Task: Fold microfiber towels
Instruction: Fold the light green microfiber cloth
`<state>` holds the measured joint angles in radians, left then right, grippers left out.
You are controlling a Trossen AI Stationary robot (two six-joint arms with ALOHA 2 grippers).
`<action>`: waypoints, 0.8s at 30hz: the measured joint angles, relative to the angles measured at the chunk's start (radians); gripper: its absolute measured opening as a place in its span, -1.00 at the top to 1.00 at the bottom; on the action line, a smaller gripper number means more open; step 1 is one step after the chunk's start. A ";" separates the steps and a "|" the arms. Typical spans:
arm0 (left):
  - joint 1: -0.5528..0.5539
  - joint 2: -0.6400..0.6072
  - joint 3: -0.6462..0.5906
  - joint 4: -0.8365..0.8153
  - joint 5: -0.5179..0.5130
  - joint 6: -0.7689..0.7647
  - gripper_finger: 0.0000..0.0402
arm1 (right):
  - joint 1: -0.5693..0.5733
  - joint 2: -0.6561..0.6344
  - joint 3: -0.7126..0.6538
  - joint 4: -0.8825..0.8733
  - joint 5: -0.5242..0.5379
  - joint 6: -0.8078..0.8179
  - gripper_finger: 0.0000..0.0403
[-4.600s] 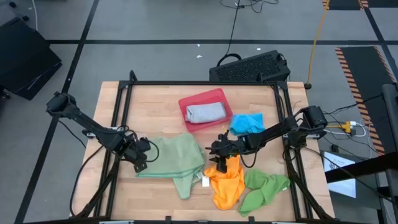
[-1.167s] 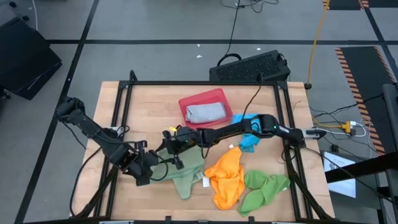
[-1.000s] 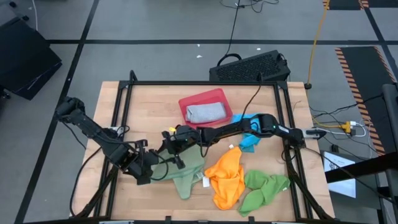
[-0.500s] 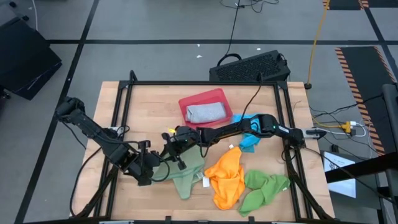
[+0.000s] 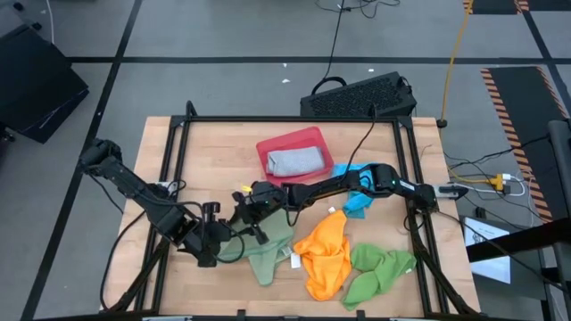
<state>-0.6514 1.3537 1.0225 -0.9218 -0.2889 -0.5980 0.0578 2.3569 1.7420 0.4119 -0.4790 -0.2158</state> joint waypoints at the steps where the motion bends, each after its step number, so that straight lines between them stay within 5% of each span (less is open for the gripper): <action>1: 0.000 0.000 0.000 0.000 -0.001 0.000 0.96 | 0.000 0.000 0.000 -0.006 -0.010 -0.005 0.30; 9: 0.000 0.000 0.000 0.000 -0.002 -0.047 0.96 | -0.002 0.000 0.000 -0.007 -0.023 -0.044 0.95; 17: -0.040 0.000 0.000 -0.003 -0.019 -0.333 0.70 | -0.001 -0.007 -0.001 -0.013 0.090 -0.063 0.98; 24: -0.179 0.034 0.000 -0.019 -0.174 -0.578 0.28 | 0.003 -0.013 -0.001 -0.032 0.157 -0.066 0.99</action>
<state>-0.8300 1.3876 1.0225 -0.9405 -0.4625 -1.1756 0.0603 2.3444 1.7412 0.3795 -0.3223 -0.2821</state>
